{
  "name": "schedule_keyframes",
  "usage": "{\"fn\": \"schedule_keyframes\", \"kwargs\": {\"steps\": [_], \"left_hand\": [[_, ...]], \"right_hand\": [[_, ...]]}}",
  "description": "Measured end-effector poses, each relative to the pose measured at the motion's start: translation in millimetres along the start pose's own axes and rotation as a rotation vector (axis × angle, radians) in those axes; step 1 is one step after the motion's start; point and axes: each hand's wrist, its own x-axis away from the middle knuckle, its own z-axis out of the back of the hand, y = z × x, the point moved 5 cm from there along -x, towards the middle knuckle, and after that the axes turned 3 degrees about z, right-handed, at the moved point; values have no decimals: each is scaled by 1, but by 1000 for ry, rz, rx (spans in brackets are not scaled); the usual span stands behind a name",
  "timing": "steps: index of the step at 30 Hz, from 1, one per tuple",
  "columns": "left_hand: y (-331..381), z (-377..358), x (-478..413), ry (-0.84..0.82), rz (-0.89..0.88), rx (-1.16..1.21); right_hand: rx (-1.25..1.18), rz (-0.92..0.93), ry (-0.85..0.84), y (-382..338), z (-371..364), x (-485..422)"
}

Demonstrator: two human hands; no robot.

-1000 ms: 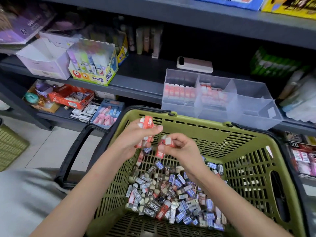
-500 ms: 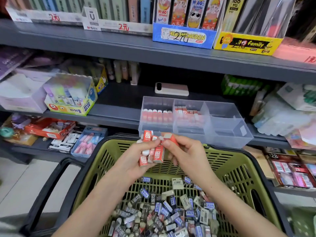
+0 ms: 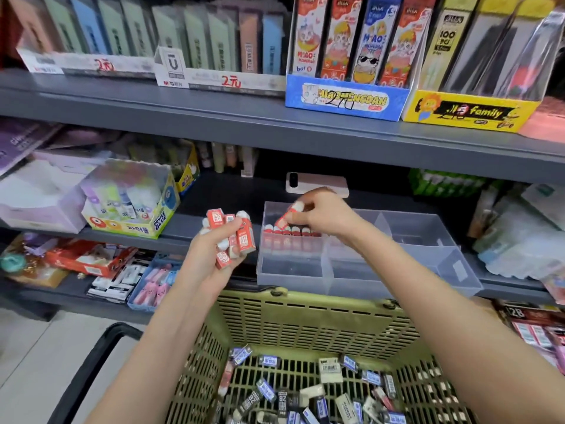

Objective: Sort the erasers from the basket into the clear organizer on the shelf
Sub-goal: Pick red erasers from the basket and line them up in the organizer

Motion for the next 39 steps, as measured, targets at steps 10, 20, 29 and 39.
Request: {"fn": "schedule_keyframes", "kwargs": {"steps": [10,20,29,39], "left_hand": [[-11,8,-18,32,82,50],[-10,10,-23,12,75,40],[-9,14,-24,-2,70,44],[-10,14,-23,-9,70,13]], "right_hand": [[-40,-57,-117,22,-40,-39],[235,0,53,25,-41,-43],[142,4,-124,36,-49,-52],[106,-52,-152,34,-48,-46]]}}
